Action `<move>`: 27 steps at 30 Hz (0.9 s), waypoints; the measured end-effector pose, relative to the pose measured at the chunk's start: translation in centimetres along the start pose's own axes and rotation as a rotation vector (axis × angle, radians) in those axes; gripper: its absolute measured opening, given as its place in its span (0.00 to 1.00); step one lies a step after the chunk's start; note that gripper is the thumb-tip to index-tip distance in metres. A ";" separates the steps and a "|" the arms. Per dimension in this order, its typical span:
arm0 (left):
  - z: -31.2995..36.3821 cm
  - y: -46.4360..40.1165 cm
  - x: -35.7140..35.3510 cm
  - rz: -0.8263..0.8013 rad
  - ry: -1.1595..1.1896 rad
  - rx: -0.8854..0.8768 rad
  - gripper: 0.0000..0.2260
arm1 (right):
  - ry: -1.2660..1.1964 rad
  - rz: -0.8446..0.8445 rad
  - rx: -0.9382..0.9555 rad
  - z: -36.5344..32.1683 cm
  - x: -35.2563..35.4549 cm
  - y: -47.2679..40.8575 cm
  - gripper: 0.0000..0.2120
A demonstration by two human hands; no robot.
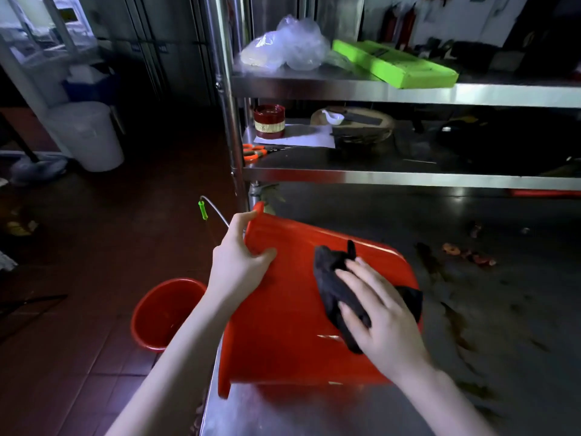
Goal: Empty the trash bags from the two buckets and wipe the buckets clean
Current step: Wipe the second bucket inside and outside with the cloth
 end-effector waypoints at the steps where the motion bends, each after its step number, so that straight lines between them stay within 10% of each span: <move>1: 0.0 0.0 0.0 -0.004 -0.005 0.000 0.24 | 0.015 0.008 -0.041 1.2 0.2 0.0 0.20; 7: 0.2 0.1 0.0 -0.001 0.011 -0.011 0.23 | 0.086 -0.260 -0.658 9.2 -1.1 -10.6 0.13; 15: -0.1 0.1 -0.2 0.011 0.008 -0.008 0.25 | 0.023 0.173 -0.205 3.8 0.0 3.0 0.19; 19: -0.7 1.5 0.3 0.004 0.015 -0.069 0.24 | -0.026 0.243 -0.470 6.4 0.4 3.0 0.19; 23: -2.4 4.6 1.1 0.010 0.086 -0.146 0.24 | 0.034 -0.227 -0.884 11.0 0.8 -5.7 0.15; 27: -4.9 6.9 1.9 0.049 0.018 -0.271 0.26 | 0.173 -0.468 -0.690 6.7 -0.6 -12.2 0.15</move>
Point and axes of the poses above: each hand's wrist, its own y-axis away from the middle knuckle, its own x-axis out of the back of the hand, z = x × y, the point moved 1 cm from there along -y, towards the middle knuckle, and after that the axes turned 12 degrees about y, right-handed, at the moved point
